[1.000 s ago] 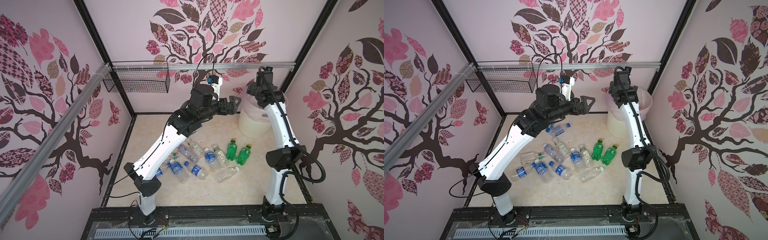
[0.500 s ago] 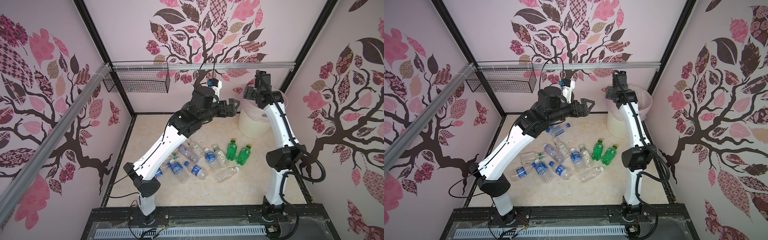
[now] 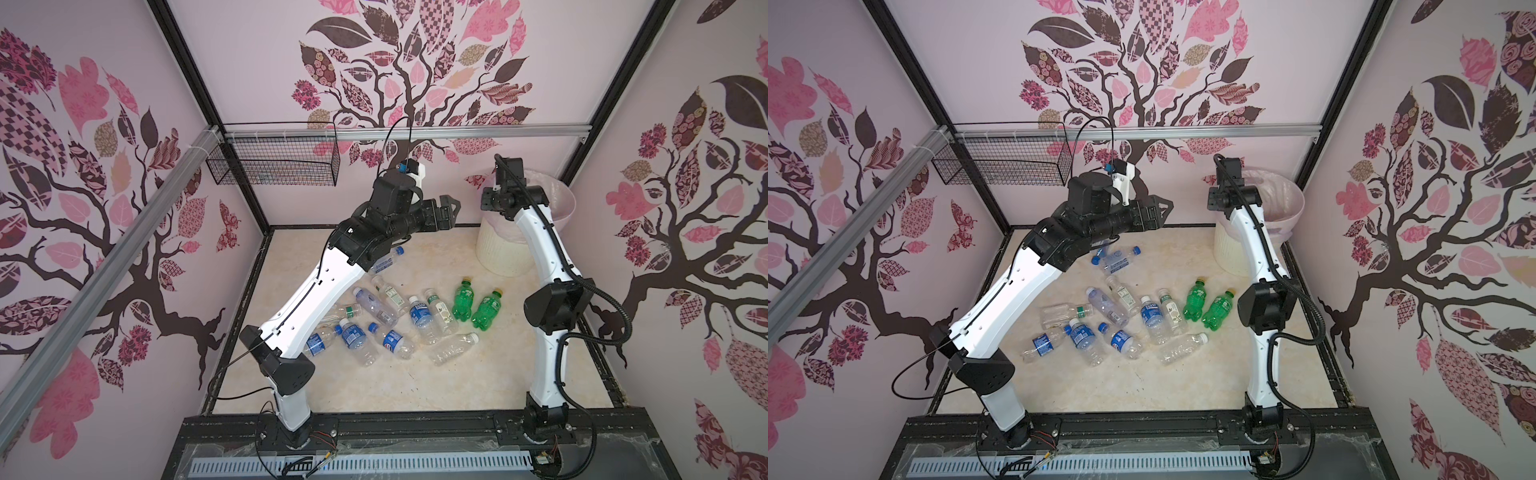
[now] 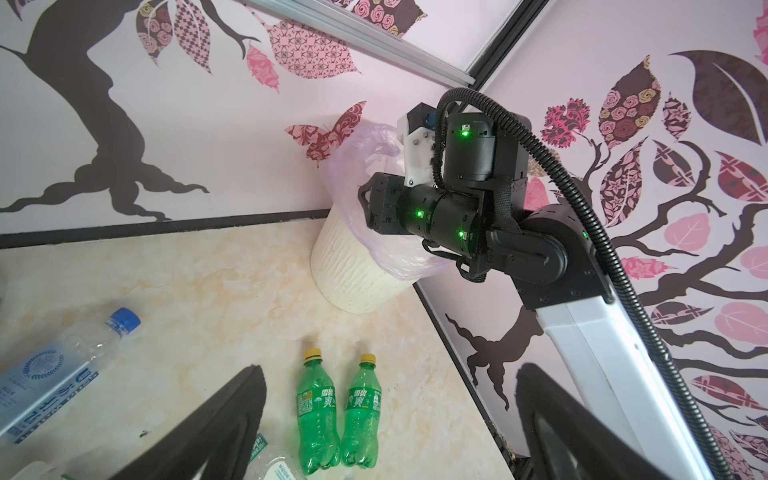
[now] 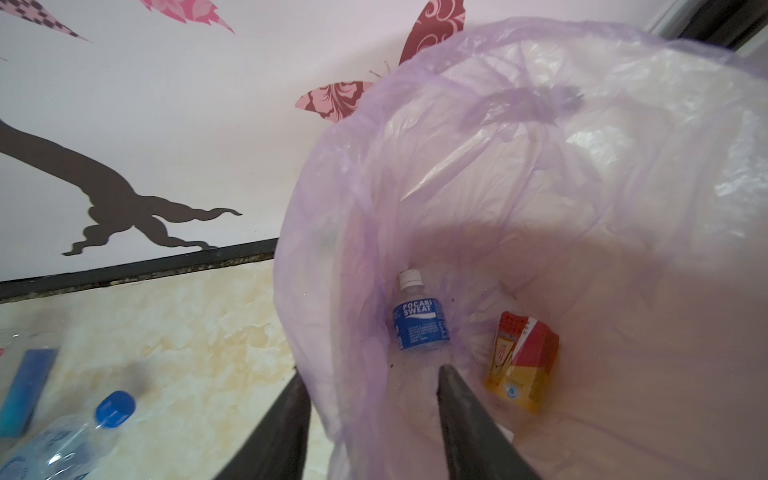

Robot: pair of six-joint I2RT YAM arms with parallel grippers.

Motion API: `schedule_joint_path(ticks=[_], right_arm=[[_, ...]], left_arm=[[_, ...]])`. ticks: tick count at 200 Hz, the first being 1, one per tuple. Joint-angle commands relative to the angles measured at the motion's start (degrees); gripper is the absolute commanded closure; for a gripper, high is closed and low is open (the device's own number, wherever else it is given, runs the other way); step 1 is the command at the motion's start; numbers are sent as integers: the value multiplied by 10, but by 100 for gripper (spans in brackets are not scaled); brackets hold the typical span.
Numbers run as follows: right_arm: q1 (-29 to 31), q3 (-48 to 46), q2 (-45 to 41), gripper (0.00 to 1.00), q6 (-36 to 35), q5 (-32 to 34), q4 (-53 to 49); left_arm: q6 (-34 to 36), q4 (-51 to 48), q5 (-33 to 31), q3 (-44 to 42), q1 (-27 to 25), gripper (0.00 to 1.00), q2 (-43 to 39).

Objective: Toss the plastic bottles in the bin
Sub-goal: 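Open the right gripper above the bin to drop the bottle, then withdraw the right gripper from the bin while the left gripper moves back toward the bottles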

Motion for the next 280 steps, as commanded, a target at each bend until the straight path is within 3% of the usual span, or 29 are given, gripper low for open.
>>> schedule_joint_path(ticks=[1, 26, 85, 139, 203, 269, 280], right_arm=[[1, 19, 28, 60, 1, -26, -16], [1, 18, 31, 81, 4, -33, -15], [1, 6, 23, 100, 1, -49, -12], [13, 23, 13, 100, 25, -90, -7], [94, 23, 12, 100, 27, -119, -6], [120, 10, 11, 100, 44, -138, -16], [120, 8, 9, 89, 45, -132, -15]], left_arm=[[-1, -1, 1, -12, 4, 3, -20], [-4, -1, 5, -14, 9, 3, -19], [-16, 2, 14, -7, 17, 3, -11], [-13, -4, 10, -11, 17, 3, -20], [-25, -21, -14, -5, 18, 3, -29], [-35, -23, -55, -55, 22, 3, -67], [-37, -22, -61, -62, 24, 3, -71]])
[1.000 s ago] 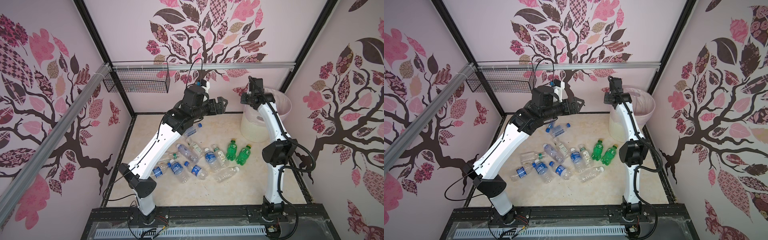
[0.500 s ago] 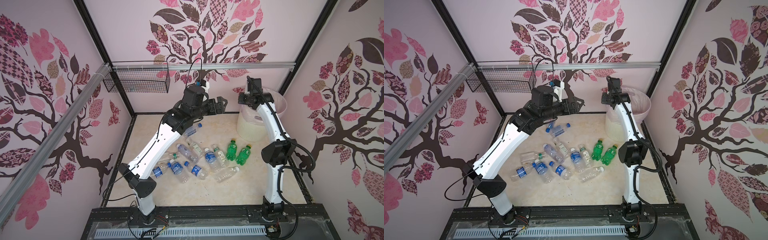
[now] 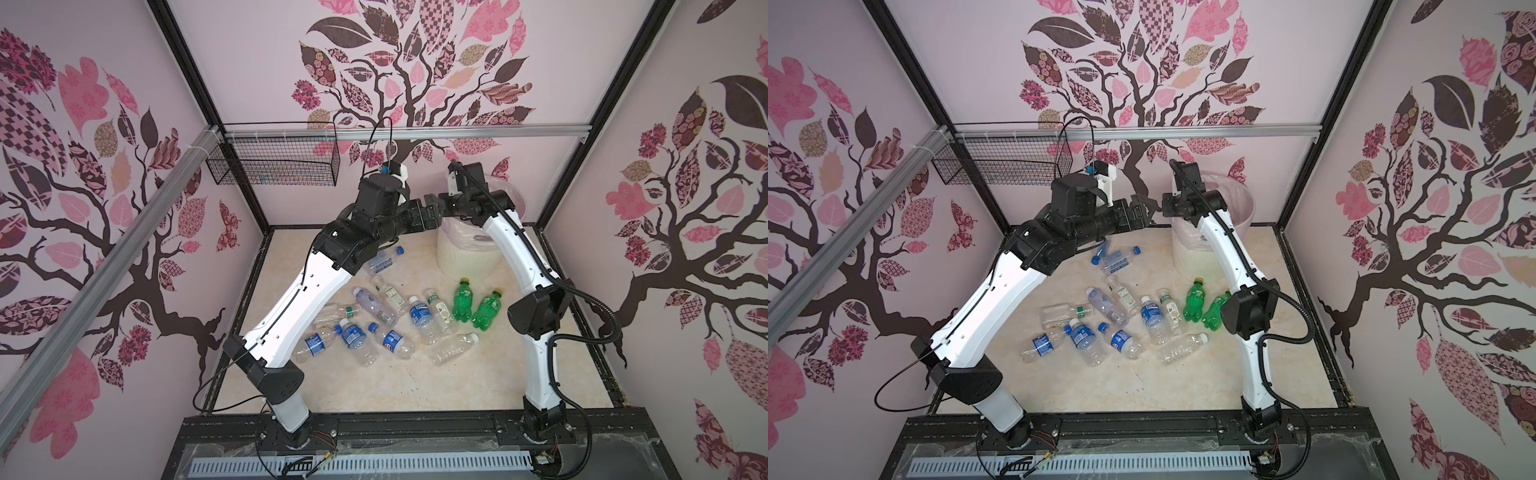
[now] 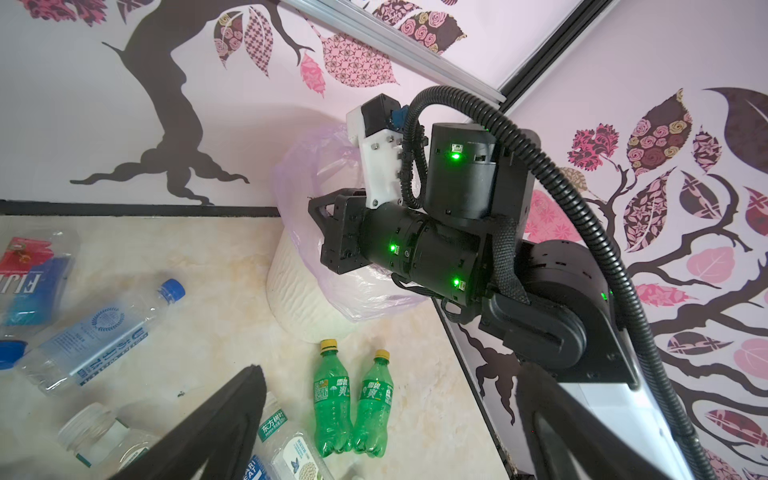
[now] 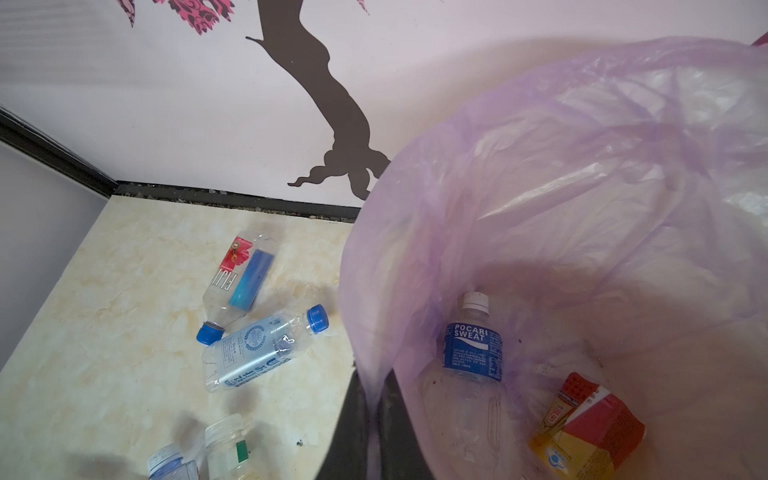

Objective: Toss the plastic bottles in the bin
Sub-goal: 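Withdraw the right gripper from the bin while the left gripper moves back toward the bottles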

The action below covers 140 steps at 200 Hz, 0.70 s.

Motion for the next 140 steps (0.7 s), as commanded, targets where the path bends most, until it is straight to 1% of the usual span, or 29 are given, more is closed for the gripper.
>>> schedule_joint_path(ticks=[1, 13, 17, 22, 28, 32, 34, 35, 43, 46, 47, 62, 77, 82, 111, 140], right_arm=[[-5, 0, 6, 89, 27, -13, -29], [-5, 1, 3, 85, 30, -14, -29], [-5, 1, 1, 82, 31, -15, -27], [-5, 2, -1, 74, 33, -15, -27], [-5, 4, -2, 60, 37, -15, -26], [-5, 6, -3, 54, 38, -14, -25], [-5, 7, -3, 52, 39, -14, -25], [-5, 8, -3, 49, 39, -13, -25], [-5, 14, -4, 40, 40, -12, -26], [-5, 15, -4, 38, 40, -12, -25], [-5, 16, -5, 36, 40, -11, -25], [-5, 24, -11, 17, 41, 2, -26], [-5, 32, -21, 3, 42, 4, -24], [-5, 34, -24, 1, 44, 4, -23], [-5, 53, -46, 0, 54, 5, -31], [-5, 38, -83, 1, 56, 13, -36]], left_arm=[[-7, 3, -26, -22, 7, 3, -20], [-12, 7, -33, -34, 7, 3, -26], [-14, 9, -35, -40, 8, 3, -29], [-15, 13, -37, -47, 8, 3, -32], [-18, 14, -42, -54, 8, 3, -36], [-20, 15, -44, -60, 8, 3, -38], [-20, 15, -46, -62, 8, 3, -40], [-20, 16, -46, -63, 8, 3, -40], [-21, 18, -49, -71, 9, 3, -45], [-19, 18, -50, -73, 9, 3, -46], [-19, 19, -50, -75, 9, 3, -47], [-13, 18, -59, -86, 10, 3, -53], [-14, 17, -68, -96, 16, 3, -59], [-14, 17, -70, -97, 18, 3, -61], [-15, 3, -97, -136, 28, 3, -75], [-26, -11, -122, -175, 44, 3, -97]])
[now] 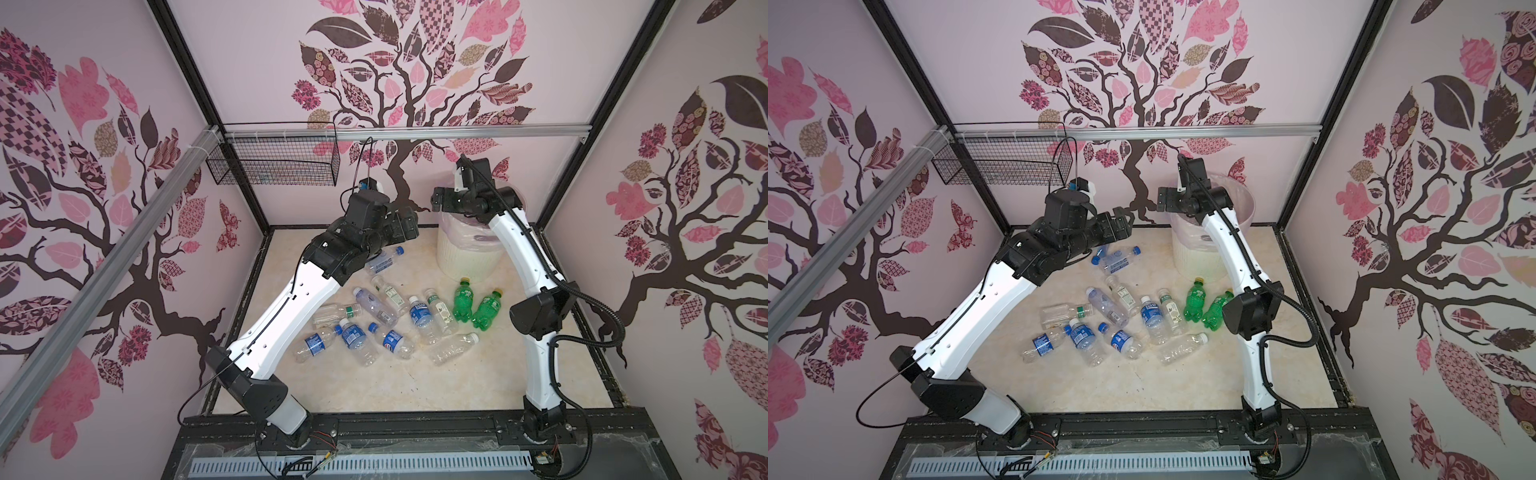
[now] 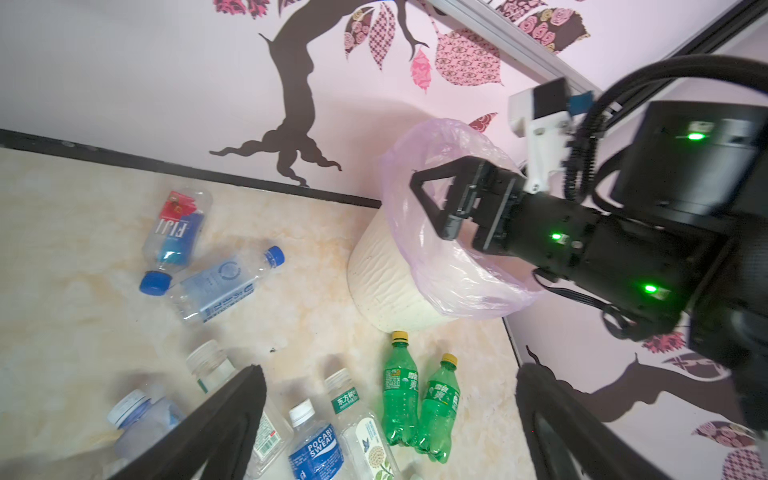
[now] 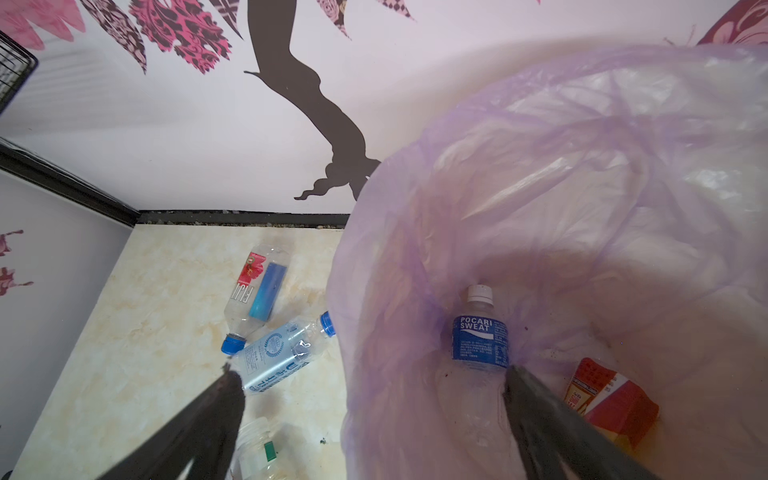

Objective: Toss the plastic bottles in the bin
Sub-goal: 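Withdraw the right gripper from the bin while the left gripper moves back toward the bottles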

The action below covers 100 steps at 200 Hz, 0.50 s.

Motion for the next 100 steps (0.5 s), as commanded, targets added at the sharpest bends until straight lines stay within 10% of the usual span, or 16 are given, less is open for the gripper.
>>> schedule_joint_path(ticks=[1, 100], right_arm=[[-1, 10, -70, 0, 10, 14, -11], [157, -71, -152, 1, -18, 98, -60]], left_arm=[[-11, -12, -35, -29, 13, 3, -25], [-154, -86, -21, -225, 163, 3, -152]])
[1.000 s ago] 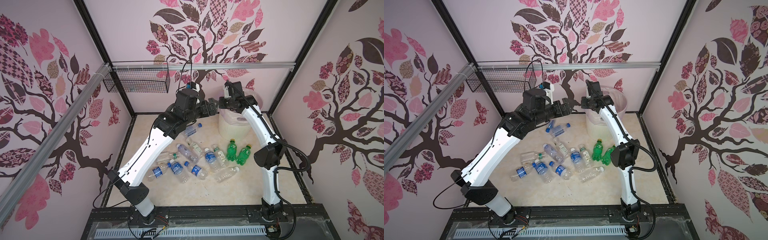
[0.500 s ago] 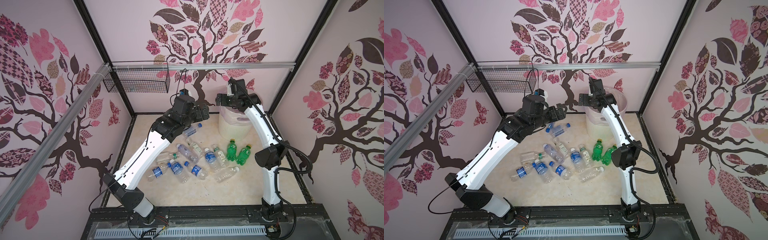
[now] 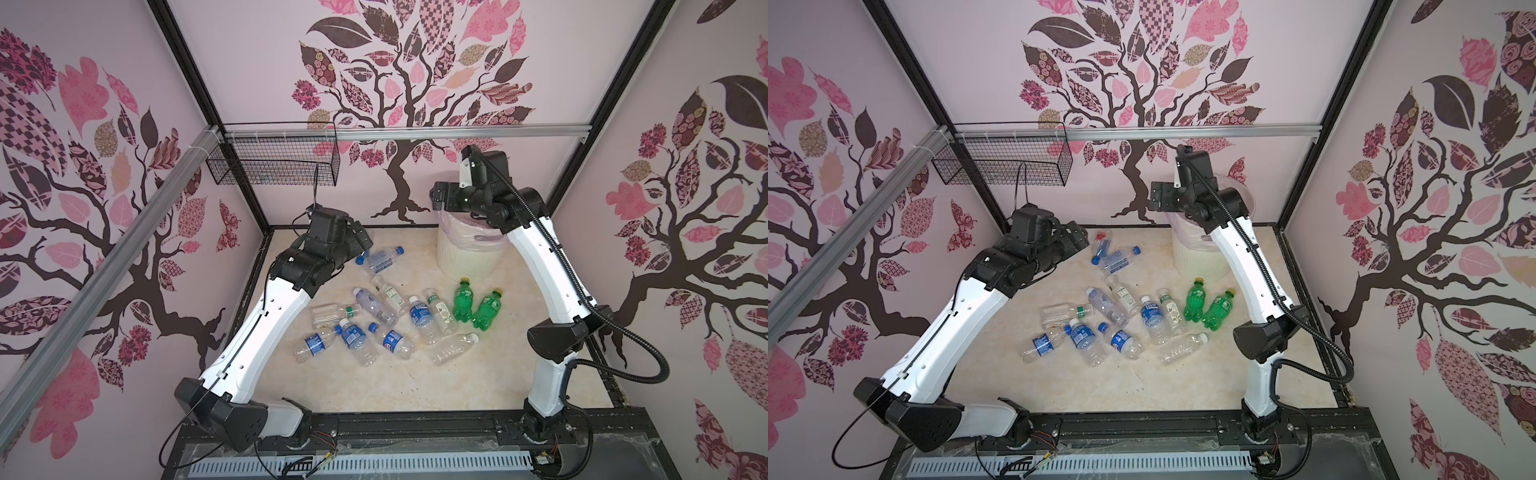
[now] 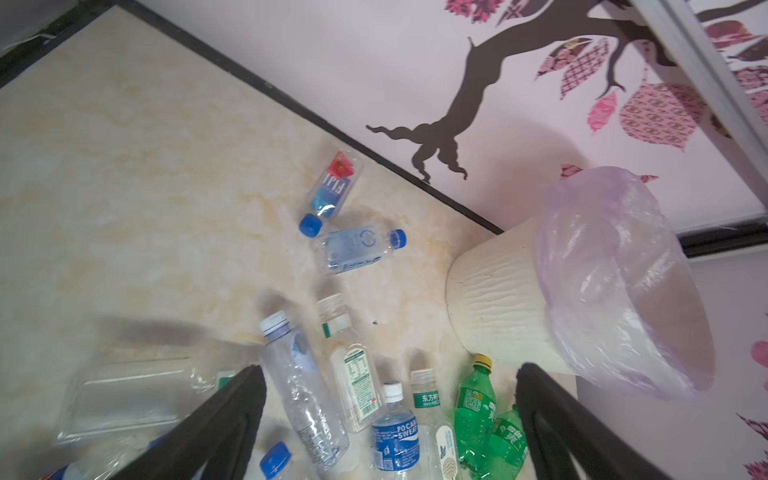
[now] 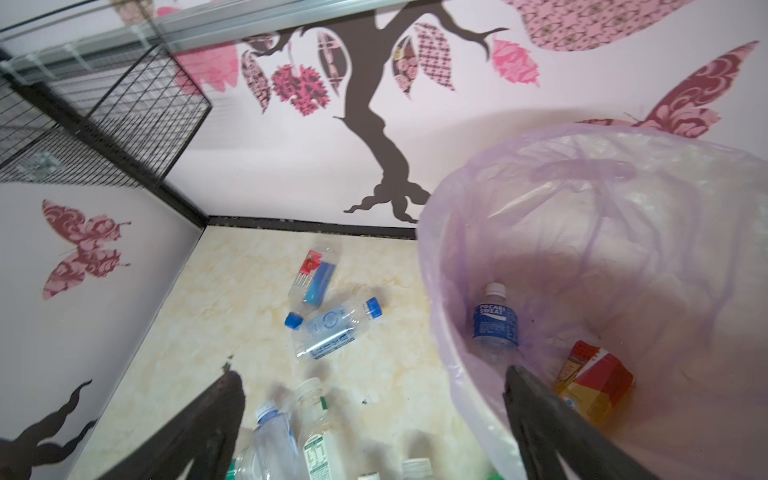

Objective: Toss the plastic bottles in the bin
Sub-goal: 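Withdraw the right gripper from the bin while the left gripper moves back toward the bottles, then lower the left gripper onto a clear bottle and close on it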

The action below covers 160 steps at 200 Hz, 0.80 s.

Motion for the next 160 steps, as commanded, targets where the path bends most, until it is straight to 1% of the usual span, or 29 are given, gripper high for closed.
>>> schedule_joint_path(ticks=[1, 13, 28, 61, 68, 83, 103, 109, 120, 140, 160], right_arm=[[69, -21, -16, 1, -23, 55, -32], [112, -39, -14, 0, -30, 81, -32], [150, -65, -16, 1, -33, 99, -23], [200, -125, -27, 1, -27, 130, 2], [211, -134, -30, 0, -28, 138, 9], [232, -186, -40, 0, -33, 153, 36], [243, -238, -51, 0, -28, 146, 68], [244, -249, -53, 1, -25, 145, 74], [246, -265, -55, 1, -23, 142, 79], [247, -290, -59, 0, -24, 140, 82], [248, -324, -72, 1, -23, 144, 97]], left_arm=[[-50, -37, 2, -55, 33, 3, -35], [-62, -48, -3, -79, 50, 3, -52], [-77, -60, 5, -106, 72, 3, -69], [-134, -96, 16, -153, 105, 3, -98], [-149, -102, 29, -163, 114, 3, -102], [-178, -101, 83, -189, 136, 3, -111], [-243, -124, 121, -219, 154, 3, -122], [-259, -129, 119, -227, 154, 3, -126], [-308, -157, 107, -239, 154, 3, -132], [-363, -184, 97, -261, 155, 3, -140], [-433, -206, 114, -295, 159, 3, -144]])
